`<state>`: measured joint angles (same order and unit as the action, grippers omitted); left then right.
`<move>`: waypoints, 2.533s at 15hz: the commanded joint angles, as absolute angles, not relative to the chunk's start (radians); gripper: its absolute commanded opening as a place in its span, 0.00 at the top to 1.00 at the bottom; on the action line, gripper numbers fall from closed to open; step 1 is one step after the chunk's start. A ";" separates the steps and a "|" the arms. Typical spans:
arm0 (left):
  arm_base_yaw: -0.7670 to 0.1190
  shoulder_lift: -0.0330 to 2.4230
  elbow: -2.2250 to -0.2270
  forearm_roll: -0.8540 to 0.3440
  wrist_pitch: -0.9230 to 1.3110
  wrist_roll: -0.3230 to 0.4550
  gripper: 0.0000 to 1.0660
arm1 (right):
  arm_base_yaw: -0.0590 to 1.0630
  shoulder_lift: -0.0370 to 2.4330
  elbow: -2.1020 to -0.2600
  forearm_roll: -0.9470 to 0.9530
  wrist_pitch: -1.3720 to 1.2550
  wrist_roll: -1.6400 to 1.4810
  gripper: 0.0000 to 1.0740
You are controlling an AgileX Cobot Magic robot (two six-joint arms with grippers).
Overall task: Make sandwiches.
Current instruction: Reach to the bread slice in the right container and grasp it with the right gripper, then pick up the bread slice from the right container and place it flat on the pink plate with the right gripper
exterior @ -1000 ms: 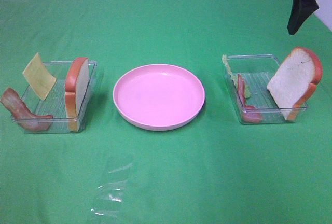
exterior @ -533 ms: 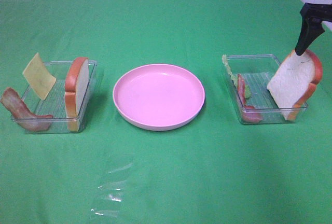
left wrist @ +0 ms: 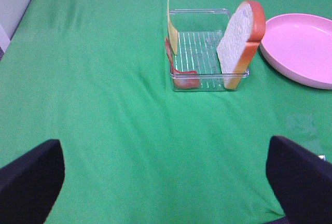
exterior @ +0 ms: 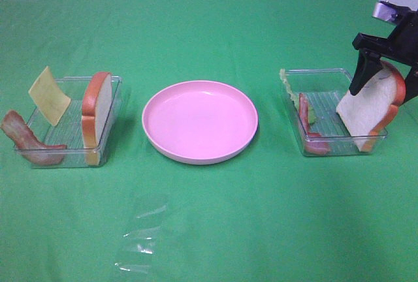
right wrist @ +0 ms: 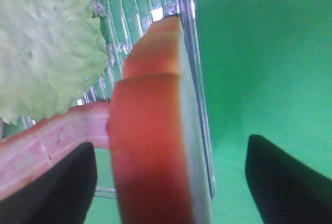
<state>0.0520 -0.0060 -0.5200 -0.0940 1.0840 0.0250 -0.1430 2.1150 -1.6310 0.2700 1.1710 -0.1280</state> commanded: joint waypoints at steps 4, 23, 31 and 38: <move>0.051 -0.022 -0.517 -0.103 1.078 0.020 0.08 | -0.146 2.117 -1.633 0.273 1.178 -0.116 0.78; 0.051 -0.022 -0.517 -0.103 1.078 0.020 0.08 | -0.134 1.858 -1.633 0.552 1.230 -0.111 1.00; 0.051 -0.022 -0.517 -0.103 1.078 0.020 0.08 | 0.228 1.987 -1.632 0.743 0.915 -0.155 1.00; 0.051 -0.022 -0.517 -0.103 1.078 0.020 0.08 | 0.264 2.201 -1.633 1.065 0.911 -0.301 1.00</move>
<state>0.0520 -0.0060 -0.5200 -0.0940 1.0830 0.0250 0.2570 2.2070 -1.6310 1.0450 0.9100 -0.2830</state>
